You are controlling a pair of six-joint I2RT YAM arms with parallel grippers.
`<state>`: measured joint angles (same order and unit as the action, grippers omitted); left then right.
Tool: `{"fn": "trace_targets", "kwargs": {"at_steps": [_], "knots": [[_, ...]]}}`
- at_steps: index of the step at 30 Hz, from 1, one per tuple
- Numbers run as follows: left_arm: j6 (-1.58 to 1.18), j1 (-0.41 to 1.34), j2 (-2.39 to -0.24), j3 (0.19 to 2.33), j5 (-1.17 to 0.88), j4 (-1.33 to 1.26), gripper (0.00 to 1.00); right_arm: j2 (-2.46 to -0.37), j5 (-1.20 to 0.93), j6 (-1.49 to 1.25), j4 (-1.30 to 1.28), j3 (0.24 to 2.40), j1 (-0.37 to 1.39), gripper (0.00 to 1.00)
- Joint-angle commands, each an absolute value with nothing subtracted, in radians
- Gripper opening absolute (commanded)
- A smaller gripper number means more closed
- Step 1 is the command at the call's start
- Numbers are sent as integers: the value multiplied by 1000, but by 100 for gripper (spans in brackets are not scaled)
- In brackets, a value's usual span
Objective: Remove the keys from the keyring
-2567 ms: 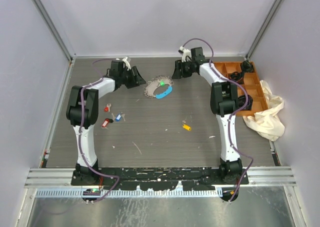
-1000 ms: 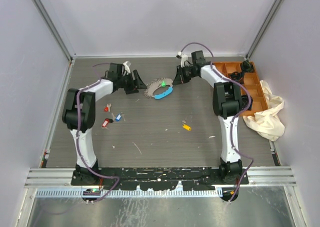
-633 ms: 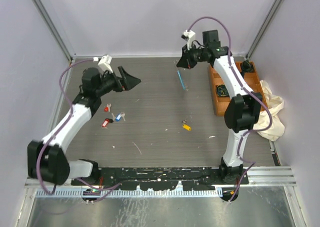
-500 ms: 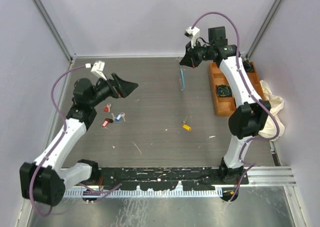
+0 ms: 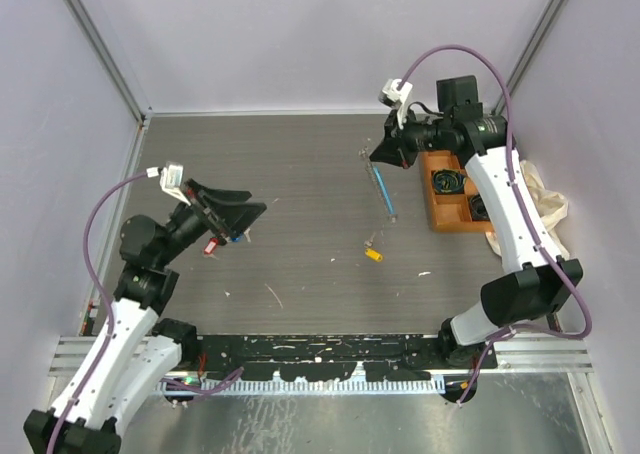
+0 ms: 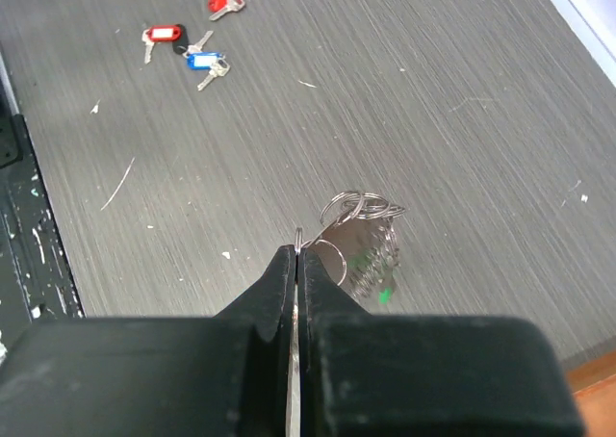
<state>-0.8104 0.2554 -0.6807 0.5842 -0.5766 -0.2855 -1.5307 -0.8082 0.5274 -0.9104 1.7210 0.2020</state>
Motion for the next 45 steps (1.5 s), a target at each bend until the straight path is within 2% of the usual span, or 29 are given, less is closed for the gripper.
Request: {"fn": "trace_targets", "kwargs": {"at_steps": [1, 9, 18, 35, 45], "knots": [[-713, 319, -559, 578, -552, -326, 98, -1450, -916, 620, -932, 1714, 204, 1], [-681, 390, -624, 552, -560, -457, 99, -1372, -1011, 692, -966, 1656, 205, 1], [-655, 448, -802, 543, -653, -686, 98, -1354, -1099, 823, -1065, 1658, 238, 1], [-155, 543, -1162, 638, -776, -863, 98, -1368, -1082, 1032, -1230, 1682, 375, 1], [-301, 559, -1351, 735, -1011, -1022, 92, -1410, -1084, 1108, -1296, 1705, 443, 1]]}}
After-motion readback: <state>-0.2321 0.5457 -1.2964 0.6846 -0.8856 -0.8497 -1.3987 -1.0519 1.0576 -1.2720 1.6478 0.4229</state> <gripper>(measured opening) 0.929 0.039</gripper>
